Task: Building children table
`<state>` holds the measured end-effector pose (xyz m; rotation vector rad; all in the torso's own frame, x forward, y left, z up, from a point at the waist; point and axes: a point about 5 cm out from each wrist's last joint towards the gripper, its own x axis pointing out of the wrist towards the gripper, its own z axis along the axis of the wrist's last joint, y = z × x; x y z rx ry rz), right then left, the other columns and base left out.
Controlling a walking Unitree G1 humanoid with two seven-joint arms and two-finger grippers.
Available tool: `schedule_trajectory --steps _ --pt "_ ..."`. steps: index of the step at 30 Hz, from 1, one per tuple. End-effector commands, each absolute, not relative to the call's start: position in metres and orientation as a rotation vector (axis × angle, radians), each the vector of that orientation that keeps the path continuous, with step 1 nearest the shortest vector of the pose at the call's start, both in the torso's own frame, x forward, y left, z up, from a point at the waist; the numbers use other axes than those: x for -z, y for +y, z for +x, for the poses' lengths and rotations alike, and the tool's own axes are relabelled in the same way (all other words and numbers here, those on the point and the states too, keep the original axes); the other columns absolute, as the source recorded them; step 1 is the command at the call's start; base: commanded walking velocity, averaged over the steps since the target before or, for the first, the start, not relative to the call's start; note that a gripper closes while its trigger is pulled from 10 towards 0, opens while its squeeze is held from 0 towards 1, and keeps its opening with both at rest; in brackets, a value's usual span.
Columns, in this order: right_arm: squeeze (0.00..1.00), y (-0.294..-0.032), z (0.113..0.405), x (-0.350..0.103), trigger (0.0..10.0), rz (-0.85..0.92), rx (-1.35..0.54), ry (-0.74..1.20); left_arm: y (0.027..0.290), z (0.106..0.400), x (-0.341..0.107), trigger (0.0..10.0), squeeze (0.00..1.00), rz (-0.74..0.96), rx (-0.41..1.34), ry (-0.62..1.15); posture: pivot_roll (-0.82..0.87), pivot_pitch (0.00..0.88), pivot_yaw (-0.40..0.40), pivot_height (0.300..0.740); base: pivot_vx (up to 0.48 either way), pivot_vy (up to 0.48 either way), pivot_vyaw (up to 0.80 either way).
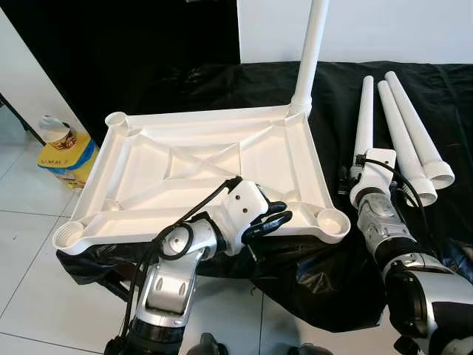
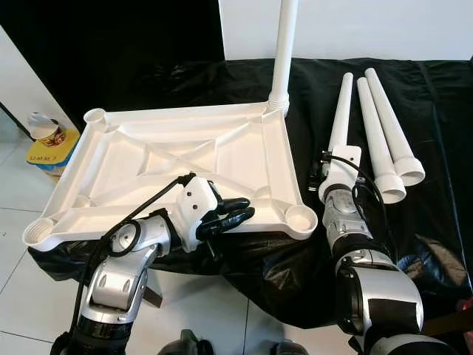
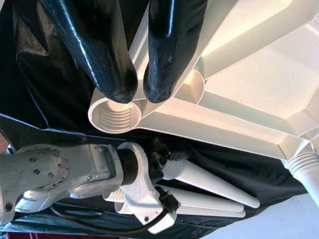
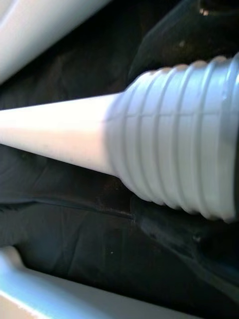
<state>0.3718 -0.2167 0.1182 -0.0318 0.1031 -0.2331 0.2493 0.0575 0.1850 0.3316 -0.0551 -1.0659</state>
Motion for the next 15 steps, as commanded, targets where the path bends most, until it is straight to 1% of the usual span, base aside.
schedule_trajectory --steps 1,9,10,11,12,14,15 --pt "0.00 -0.215 0.371 -0.112 0.0 -0.015 0.223 0.137 0.063 0.252 -0.184 10.0 0.00 0.331 0.904 -0.053 0.17 0.146 0.065 0.740 0.000 0.000 0.00" --pt "0.00 -0.212 0.370 -0.105 0.0 0.052 0.202 0.179 0.064 0.255 -0.185 10.0 0.00 0.331 0.886 -0.052 0.15 0.134 0.054 0.740 0.000 0.000 0.00" --pt "0.00 -0.213 0.370 -0.108 1.6 0.050 0.201 0.152 0.062 0.258 -0.186 10.0 0.00 0.324 0.876 -0.055 0.14 0.124 0.050 0.740 0.000 0.000 0.00" --pt "0.00 -0.213 0.370 -0.108 1.6 0.050 0.201 0.152 0.062 0.258 -0.186 10.0 0.00 0.324 0.876 -0.055 0.14 0.124 0.050 0.740 0.000 0.000 0.00" --pt "0.00 -0.216 0.371 -0.115 9.0 0.063 0.202 0.106 0.060 0.261 -0.187 10.0 0.00 0.315 0.864 -0.063 0.13 0.112 0.043 0.740 0.000 0.000 0.00" --pt "0.00 -0.217 0.372 -0.117 9.0 0.070 0.204 0.094 0.060 0.262 -0.188 10.0 0.00 0.313 0.860 -0.065 0.12 0.109 0.041 0.740 0.000 0.000 0.00" --pt "0.00 -0.218 0.372 -0.121 10.0 0.083 0.203 0.060 0.059 0.264 -0.188 10.0 0.00 0.298 0.849 -0.063 0.11 0.099 0.035 0.740 0.000 0.000 0.00"
